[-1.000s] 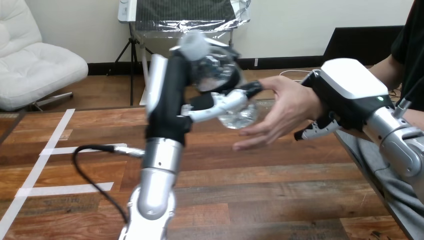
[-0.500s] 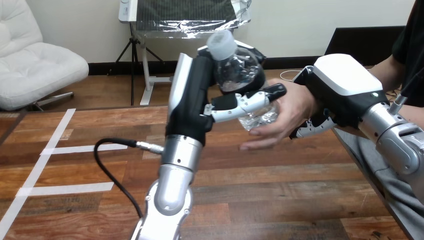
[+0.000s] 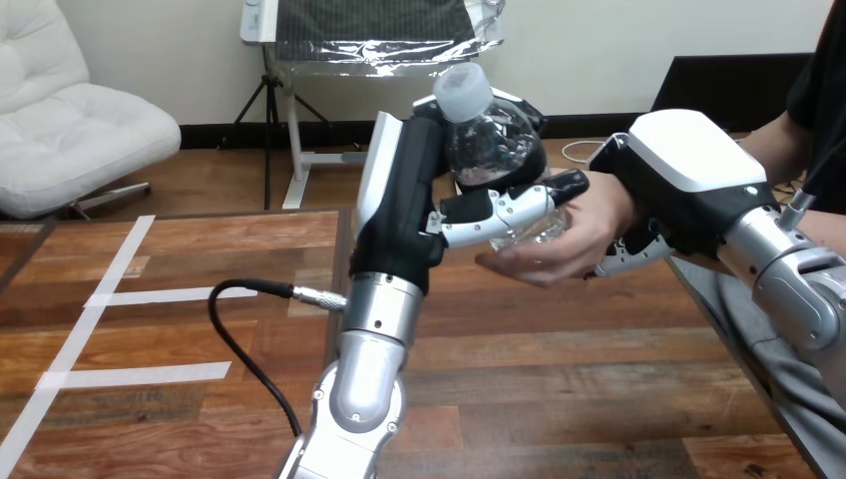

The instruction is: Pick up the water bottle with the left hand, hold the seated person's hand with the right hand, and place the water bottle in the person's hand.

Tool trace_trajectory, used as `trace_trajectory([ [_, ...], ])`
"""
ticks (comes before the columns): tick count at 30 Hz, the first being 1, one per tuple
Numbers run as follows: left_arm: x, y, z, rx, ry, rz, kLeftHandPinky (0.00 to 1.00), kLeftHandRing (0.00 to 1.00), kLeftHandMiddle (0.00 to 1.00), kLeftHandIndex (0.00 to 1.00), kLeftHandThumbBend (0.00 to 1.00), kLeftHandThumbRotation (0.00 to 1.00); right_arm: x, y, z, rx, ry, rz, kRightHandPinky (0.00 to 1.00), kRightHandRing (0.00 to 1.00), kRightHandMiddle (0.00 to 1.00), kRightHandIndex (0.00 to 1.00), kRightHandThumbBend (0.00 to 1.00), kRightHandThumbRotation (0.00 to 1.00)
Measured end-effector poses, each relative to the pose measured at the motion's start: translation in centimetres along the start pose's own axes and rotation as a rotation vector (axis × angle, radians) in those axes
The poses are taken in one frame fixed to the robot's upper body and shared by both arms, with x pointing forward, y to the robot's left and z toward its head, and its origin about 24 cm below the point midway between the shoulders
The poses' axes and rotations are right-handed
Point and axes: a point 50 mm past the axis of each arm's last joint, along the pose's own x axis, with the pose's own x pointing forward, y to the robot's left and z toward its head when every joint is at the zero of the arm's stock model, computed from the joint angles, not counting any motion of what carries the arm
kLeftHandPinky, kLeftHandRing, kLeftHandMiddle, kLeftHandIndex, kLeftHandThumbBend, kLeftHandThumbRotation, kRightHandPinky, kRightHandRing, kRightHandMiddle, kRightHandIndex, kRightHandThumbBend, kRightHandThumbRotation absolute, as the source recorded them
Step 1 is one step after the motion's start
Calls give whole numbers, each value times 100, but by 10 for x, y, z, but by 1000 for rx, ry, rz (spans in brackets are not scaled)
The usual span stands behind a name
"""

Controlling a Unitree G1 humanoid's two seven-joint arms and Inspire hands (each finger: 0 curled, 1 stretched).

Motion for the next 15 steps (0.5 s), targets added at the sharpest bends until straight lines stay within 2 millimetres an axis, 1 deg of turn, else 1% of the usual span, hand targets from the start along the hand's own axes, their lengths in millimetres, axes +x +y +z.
trace_trajectory([
  [15, -1, -9, -2, -9, 7, -18, 37, 40, 44, 48, 61, 0, -2, 3, -3, 5, 25, 19, 11, 16, 22, 25, 81, 0],
])
